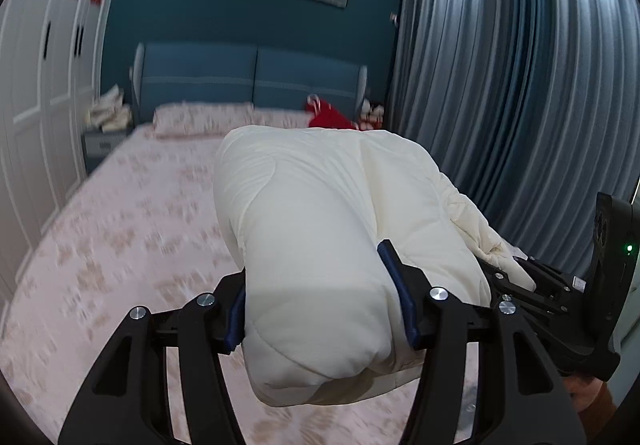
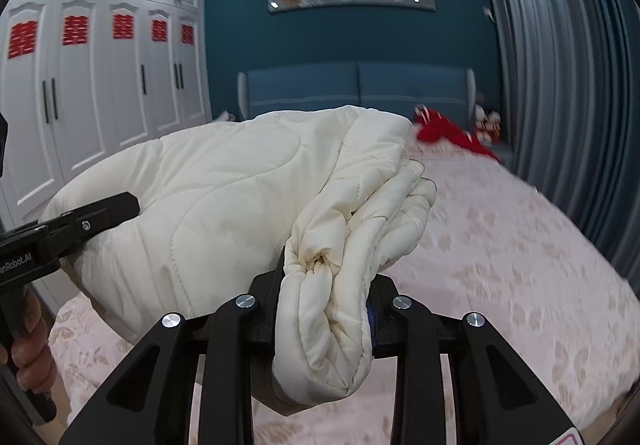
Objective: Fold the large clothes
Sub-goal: 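Grasp the folded cream jacket bundle with both tools and lift it, then lower the bundle onto the bed and open both tools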
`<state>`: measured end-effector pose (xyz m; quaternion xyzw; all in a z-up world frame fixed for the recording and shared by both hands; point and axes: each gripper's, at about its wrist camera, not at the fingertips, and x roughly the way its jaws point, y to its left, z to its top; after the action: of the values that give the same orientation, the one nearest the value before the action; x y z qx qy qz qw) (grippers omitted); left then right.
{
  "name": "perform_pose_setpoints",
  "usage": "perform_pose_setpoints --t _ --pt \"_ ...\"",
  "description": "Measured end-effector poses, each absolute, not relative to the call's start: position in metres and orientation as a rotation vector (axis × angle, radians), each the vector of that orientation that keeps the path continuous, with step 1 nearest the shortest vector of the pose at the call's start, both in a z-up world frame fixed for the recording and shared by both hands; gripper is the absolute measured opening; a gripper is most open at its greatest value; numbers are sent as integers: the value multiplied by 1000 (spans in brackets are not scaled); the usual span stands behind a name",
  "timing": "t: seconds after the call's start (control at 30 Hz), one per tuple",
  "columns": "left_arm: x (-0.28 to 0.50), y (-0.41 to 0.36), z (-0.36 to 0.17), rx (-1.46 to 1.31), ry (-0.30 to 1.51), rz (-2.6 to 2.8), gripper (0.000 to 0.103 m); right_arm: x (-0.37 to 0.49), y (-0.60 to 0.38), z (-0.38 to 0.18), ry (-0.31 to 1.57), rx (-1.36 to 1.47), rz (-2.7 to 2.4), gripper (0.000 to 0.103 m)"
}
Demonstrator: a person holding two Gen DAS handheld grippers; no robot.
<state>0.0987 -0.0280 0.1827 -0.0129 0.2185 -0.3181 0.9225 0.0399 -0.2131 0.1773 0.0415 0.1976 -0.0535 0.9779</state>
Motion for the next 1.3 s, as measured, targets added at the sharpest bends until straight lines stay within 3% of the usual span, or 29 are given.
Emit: perform_pose_setpoints --t 0.23,0.47,0.63,0.8,0.87,0.9,1.0,1.17,1.23,1.27,1.3 --pt "133 6 190 -13 316 -637 56 93 -199 173 331 98 -9 29" --pt "199 22 146 -11 307 -629 56 162 -190 125 390 121 17 29" --pt "241 33 89 -45 372 -617 56 203 -183 53 528 139 17 29" --pt "272 37 -11 -77 582 -592 57 220 -188 -60 813 230 2 31" --pt "280 39 -59 -98 732 -559 62 209 -193 -85 843 284 11 37" --pt "278 43 -76 -113 773 -543 69 202 -194 -90 848 306 14 42" --pt "257 61 -95 -152 841 -518 81 177 -200 -86 875 359 47 57" --pt "233 90 -82 -139 936 -412 89 131 -205 -57 890 363 12 58" --pt "222 90 -71 -84 966 -339 88 124 -204 -39 917 349 -28 45" --pt "214 87 -61 -40 962 -305 88 121 -201 -34 926 350 -24 20" --pt "206 81 -51 3 951 -266 88 121 -198 -27 934 347 -17 11"
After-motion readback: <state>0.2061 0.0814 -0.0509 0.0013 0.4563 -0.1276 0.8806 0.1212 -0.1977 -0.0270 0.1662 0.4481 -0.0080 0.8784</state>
